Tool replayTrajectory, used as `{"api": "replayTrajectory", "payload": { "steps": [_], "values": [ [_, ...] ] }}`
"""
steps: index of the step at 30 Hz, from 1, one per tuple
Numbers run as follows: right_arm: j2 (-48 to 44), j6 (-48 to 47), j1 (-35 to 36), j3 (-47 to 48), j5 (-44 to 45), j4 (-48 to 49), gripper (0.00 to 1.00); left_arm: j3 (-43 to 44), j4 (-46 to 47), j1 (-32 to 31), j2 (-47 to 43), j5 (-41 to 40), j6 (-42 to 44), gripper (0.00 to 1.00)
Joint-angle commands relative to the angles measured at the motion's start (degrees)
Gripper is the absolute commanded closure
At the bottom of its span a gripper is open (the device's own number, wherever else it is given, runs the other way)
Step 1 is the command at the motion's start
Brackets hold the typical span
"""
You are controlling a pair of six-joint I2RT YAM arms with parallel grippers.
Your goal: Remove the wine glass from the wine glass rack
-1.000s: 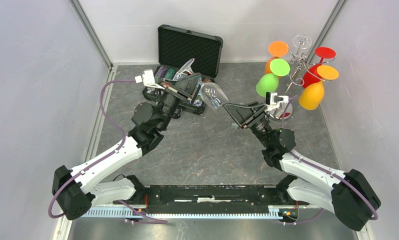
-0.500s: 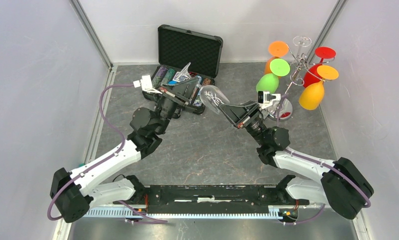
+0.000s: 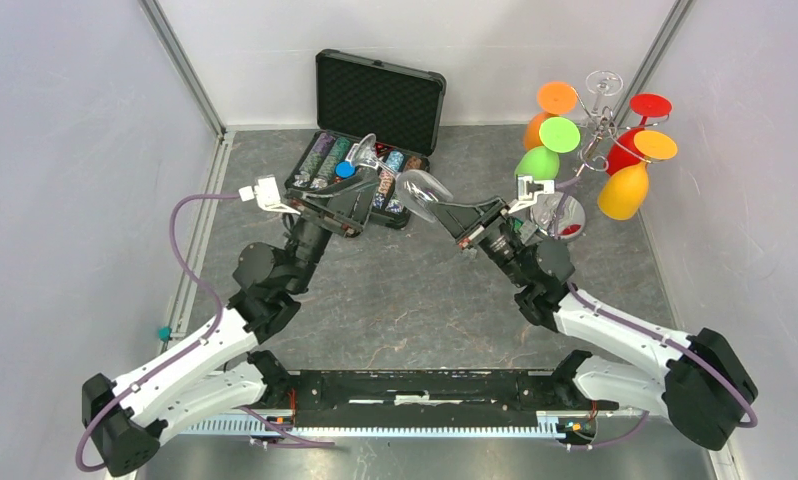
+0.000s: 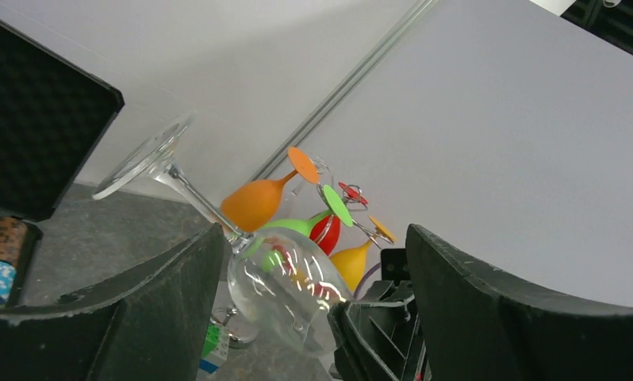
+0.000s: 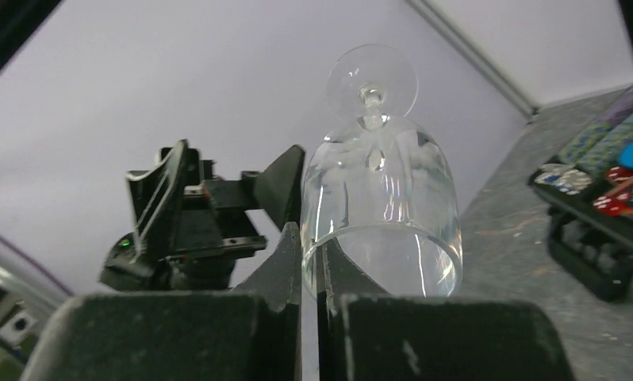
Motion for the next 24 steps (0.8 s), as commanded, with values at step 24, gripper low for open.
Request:
{"api": "replayTrajectory", "payload": {
  "steps": [24],
  "values": [
    [7.95, -58.96, 5.38, 44.54, 11.15, -98.16, 1.0, 9.59, -51.81, -0.23, -17.8, -12.11, 17.92, 0.0]
  ]
}}
